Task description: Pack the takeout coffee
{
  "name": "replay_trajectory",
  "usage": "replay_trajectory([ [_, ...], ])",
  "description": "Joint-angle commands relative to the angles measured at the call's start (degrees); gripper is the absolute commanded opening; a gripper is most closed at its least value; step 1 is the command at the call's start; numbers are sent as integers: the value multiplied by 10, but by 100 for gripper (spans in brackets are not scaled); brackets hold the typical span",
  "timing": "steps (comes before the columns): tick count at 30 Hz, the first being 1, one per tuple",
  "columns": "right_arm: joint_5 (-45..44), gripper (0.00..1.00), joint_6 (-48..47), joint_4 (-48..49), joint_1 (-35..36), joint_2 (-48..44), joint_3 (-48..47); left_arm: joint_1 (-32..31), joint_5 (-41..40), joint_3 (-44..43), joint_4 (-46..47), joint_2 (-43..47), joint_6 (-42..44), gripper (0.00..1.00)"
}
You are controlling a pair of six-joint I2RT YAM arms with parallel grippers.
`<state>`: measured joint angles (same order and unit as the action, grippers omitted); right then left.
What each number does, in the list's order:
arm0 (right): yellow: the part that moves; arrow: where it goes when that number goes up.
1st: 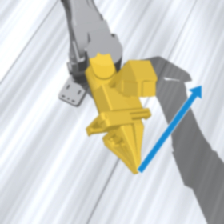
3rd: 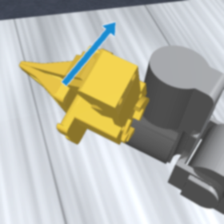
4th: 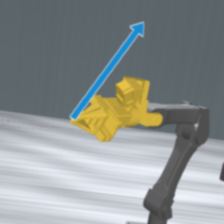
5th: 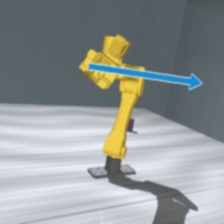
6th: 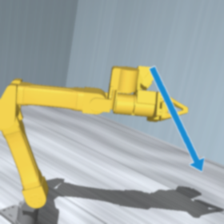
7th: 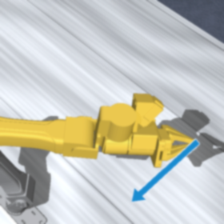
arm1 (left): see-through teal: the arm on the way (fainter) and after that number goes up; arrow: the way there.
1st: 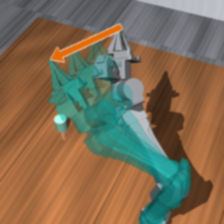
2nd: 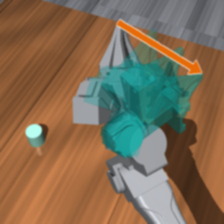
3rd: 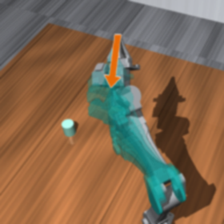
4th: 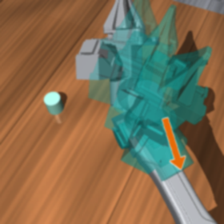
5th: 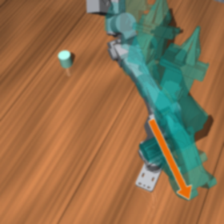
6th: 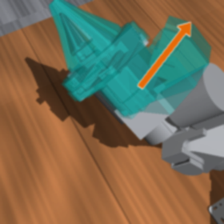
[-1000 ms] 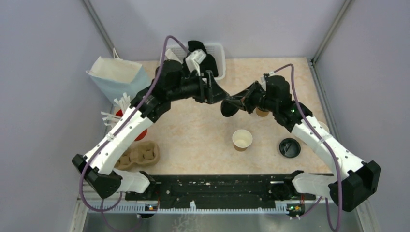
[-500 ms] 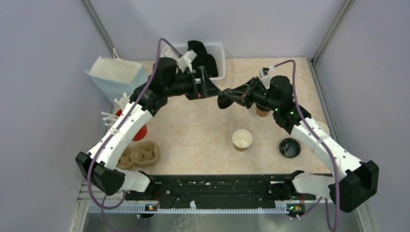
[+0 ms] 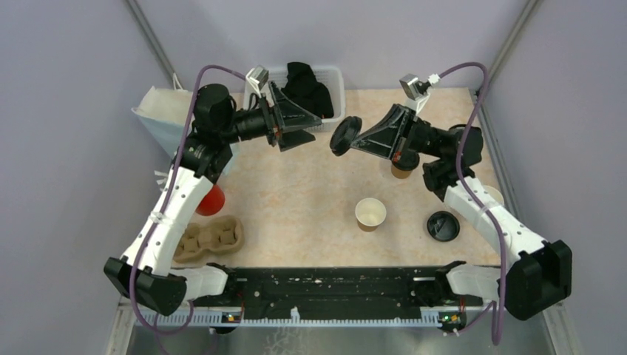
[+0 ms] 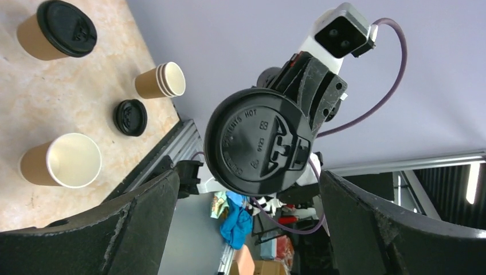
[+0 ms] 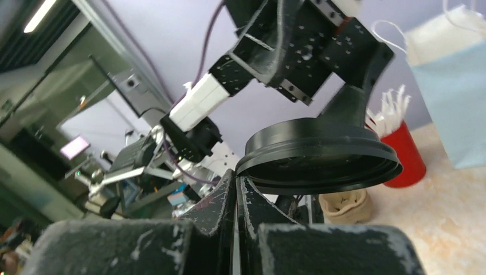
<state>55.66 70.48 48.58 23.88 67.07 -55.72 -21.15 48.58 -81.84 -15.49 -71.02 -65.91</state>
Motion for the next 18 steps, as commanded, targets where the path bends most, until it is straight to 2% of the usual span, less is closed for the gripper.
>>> replay_trajectory([
  [1,82,0,108,256,-3,48,-39,2,44,-6,41,0,-49,98],
  [5,83,0,190,353,-2,89,-62,1,56,-4,51,-5,-53,98],
  [7,83,0,208,372,-2,103,-70,1,56,-2,59,-4,-55,98],
  [18,84,0,186,344,12,130,-90,-7,70,-7,69,-22,-60,98],
])
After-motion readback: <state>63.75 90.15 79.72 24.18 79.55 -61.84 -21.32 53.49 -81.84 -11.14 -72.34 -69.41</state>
